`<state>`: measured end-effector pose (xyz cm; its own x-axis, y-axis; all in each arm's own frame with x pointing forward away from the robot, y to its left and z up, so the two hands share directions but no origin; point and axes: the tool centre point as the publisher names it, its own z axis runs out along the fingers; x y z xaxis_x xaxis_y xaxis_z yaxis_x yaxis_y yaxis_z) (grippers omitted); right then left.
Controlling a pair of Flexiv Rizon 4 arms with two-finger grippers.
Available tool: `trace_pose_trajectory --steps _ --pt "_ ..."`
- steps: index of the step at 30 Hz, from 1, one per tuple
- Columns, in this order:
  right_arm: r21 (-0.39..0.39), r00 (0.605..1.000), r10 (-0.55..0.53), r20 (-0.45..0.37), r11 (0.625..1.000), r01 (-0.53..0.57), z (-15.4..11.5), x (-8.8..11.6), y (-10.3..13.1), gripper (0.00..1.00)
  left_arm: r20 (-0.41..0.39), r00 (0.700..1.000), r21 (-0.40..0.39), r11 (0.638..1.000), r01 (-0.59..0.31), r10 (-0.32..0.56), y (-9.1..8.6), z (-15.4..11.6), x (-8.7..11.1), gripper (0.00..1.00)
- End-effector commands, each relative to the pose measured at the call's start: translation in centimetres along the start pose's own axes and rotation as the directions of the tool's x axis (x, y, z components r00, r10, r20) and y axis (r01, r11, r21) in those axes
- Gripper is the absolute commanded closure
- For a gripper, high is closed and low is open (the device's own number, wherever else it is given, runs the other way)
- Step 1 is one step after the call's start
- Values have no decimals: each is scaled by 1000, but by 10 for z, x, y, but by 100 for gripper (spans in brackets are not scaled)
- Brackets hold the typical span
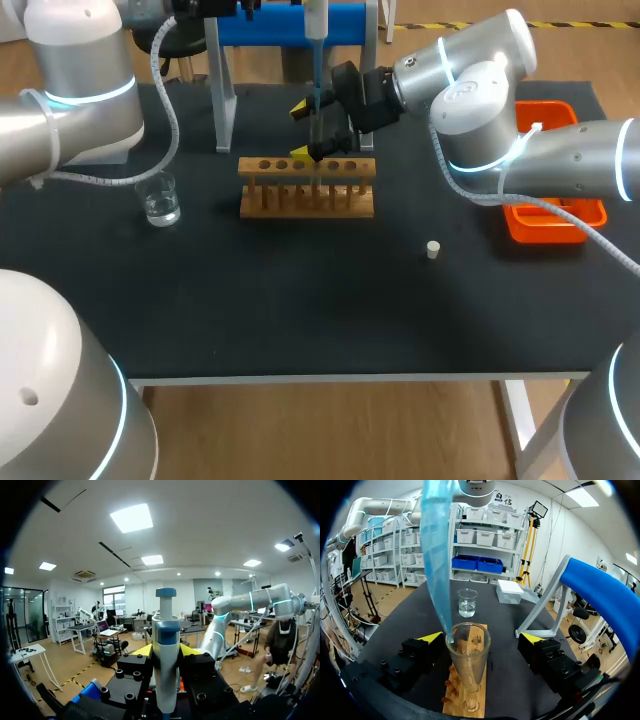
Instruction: Invert the test tube, pick up the pipette, mount the tip to pipette, aspirate from beaker and dispense into the tube, eject the tip, return the pipette, and cap with the stopper.
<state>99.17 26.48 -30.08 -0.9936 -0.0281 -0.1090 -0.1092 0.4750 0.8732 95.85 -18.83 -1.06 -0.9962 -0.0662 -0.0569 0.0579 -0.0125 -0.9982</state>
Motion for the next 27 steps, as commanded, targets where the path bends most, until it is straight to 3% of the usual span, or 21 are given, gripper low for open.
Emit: trace_pose_trajectory --steps 1,12,27 --pt "1 1000 0 -5 1000 0 0 -1 0 0 -6 1000 -4 1000 4 -4 2 1 -3 100" --pt "1 1000 0 -5 1000 0 0 -1 0 0 -2 1000 -47 999 -10 10 2 -2 -5 100" --pt "1 1000 0 -5 1000 0 0 -1 0 0 -1 1000 -48 998 -29 29 1 -1 -14 100"
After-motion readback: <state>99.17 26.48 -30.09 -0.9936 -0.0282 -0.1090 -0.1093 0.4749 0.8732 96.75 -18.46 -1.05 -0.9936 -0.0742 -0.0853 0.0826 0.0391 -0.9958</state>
